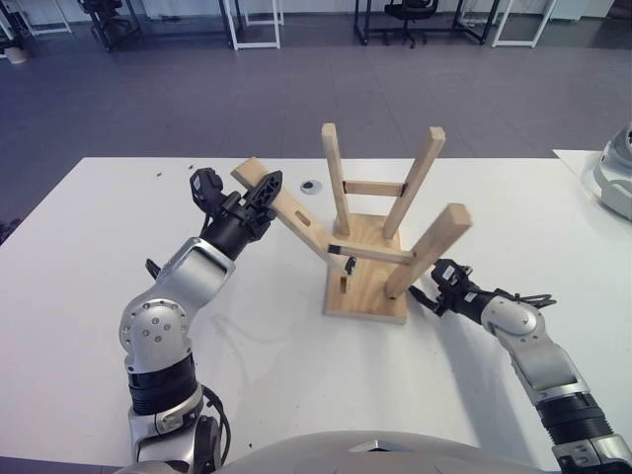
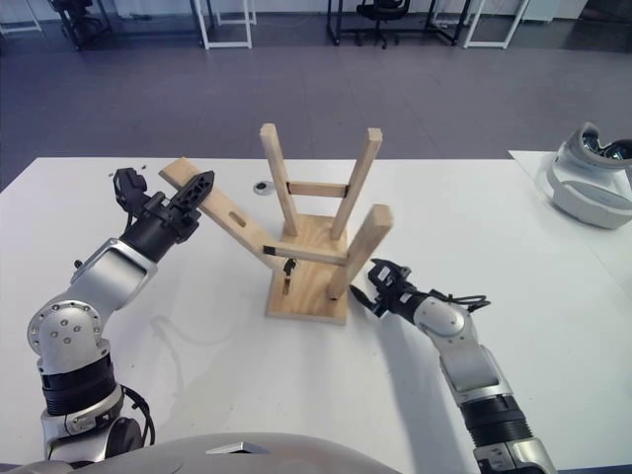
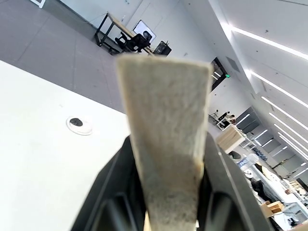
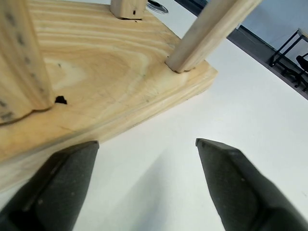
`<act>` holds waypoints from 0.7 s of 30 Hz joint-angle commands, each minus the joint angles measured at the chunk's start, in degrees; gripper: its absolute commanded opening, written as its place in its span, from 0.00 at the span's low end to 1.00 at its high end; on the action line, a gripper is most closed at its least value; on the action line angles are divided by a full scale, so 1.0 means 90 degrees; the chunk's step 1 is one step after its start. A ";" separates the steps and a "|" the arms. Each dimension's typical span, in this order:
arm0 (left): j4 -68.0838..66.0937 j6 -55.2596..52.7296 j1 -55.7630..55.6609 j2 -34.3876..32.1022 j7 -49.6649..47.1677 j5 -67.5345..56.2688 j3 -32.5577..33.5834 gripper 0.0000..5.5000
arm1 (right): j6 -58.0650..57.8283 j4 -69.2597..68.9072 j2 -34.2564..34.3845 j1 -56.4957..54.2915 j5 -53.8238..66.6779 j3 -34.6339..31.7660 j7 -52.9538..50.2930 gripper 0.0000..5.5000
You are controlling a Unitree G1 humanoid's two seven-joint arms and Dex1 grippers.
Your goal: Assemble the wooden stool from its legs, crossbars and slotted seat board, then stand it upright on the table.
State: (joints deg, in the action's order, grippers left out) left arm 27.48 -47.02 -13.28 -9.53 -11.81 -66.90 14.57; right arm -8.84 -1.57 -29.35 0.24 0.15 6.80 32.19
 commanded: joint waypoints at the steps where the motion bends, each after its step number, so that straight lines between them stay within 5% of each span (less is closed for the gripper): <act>1: -0.0034 0.0036 0.0233 -0.0413 0.0270 0.0780 -0.0372 0.19 | -0.0070 -0.0213 0.0066 0.0043 -0.0018 0.0047 0.0001 0.68; 15: 0.0747 0.0111 0.0754 -0.0376 -0.0456 0.2140 -0.0865 0.19 | -0.0153 -0.0882 0.0349 0.0082 0.0029 0.0279 0.0082 0.68; 21: 0.1007 -0.0011 0.1091 -0.0592 -0.0372 0.2976 -0.1601 0.19 | -0.0615 -0.2045 0.0605 0.0483 0.1205 -0.1531 -0.0618 0.68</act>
State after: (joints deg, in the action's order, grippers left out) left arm 38.60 -44.15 -6.69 -13.04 -14.29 -44.50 1.76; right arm -11.80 -14.22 -25.21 3.19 5.55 -0.14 29.06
